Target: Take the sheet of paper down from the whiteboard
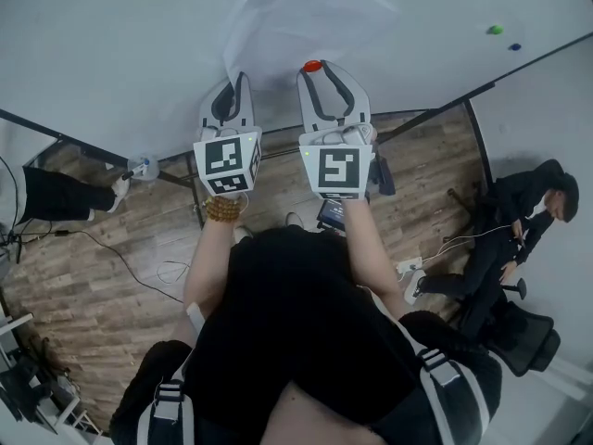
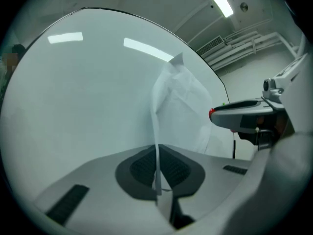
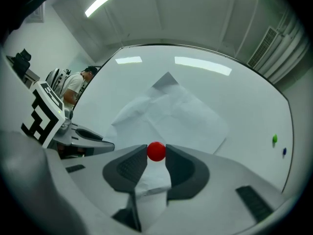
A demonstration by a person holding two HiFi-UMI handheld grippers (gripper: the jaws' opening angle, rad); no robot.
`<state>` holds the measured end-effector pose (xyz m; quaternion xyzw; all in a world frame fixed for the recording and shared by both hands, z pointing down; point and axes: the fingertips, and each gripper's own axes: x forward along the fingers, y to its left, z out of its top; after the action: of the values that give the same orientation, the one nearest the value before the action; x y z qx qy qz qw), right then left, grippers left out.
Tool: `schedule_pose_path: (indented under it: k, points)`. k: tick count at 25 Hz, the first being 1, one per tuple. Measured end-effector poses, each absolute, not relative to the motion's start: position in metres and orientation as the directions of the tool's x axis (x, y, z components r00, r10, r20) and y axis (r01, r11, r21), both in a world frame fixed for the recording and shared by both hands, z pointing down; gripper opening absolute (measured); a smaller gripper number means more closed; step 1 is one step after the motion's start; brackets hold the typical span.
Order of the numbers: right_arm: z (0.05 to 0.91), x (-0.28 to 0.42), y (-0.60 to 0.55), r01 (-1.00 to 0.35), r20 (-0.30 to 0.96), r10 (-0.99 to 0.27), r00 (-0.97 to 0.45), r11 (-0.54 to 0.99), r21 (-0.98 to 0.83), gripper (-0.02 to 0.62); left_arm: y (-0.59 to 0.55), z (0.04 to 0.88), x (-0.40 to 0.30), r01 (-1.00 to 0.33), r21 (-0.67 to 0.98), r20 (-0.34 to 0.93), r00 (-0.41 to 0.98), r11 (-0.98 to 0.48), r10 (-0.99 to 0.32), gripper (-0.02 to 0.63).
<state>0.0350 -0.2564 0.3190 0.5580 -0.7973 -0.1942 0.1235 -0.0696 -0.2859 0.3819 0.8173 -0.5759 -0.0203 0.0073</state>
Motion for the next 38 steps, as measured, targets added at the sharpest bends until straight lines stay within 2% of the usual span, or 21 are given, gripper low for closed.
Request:
schedule_pose_path:
  k: [17,38]
  points:
    - [0.326,0.018,-0.249,-0.827,-0.007,-0.908,-0.418,0.377,0.418,0.117,-0.264,0.382,-0.087,-0.963,0.030,-0.026,0.269,-0.269,-0.963,0.011]
    - [0.335,0.040,-0.185,-0.812,-0.002,-0.875,-0.485,0.449,0.373,0.117,-0.189,0.387,-0.056,-0.964,0.103,0.003,0.246,-0.244,-0.969,0.011]
